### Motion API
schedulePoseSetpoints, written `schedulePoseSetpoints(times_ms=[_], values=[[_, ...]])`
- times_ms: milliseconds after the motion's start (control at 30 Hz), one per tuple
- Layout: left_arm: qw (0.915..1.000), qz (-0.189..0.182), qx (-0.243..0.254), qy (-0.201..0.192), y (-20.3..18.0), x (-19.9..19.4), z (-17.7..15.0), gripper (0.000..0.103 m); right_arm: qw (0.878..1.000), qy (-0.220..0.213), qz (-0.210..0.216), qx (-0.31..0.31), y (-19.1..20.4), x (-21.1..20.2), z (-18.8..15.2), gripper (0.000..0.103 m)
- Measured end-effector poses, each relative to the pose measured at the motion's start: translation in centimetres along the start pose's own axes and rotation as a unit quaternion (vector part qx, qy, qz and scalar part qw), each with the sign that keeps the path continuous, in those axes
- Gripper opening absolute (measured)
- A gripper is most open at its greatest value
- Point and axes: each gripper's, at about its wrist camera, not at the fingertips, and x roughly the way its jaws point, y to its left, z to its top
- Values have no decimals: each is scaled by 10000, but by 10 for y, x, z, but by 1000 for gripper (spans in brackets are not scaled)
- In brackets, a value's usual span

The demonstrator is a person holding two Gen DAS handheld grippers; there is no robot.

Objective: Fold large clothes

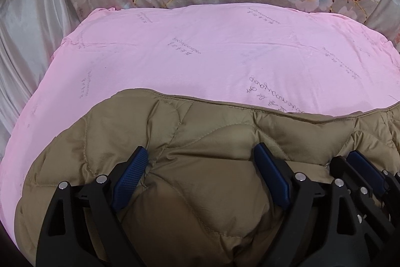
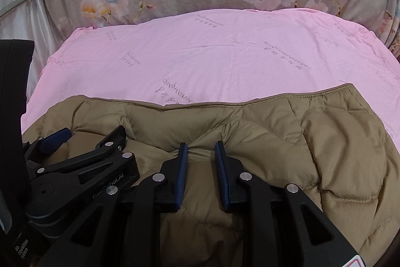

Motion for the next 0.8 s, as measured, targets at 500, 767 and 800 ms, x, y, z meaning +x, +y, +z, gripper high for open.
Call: schedulePoseSetpoints(times_ms=[500, 767, 800], values=[[9900, -1009, -987, -62, 91, -60, -16, 88, 9998, -13, 209, -68, 0, -17, 2, 25], [9809, -851, -1743, 169, 195, -111, -73, 90, 9963, 34, 850, -137, 35, -74, -20, 27], [9790, -837, -1849, 209, 203, -112, -79, 90, 9957, 87, 906, -145, 40, -75, -24, 27]])
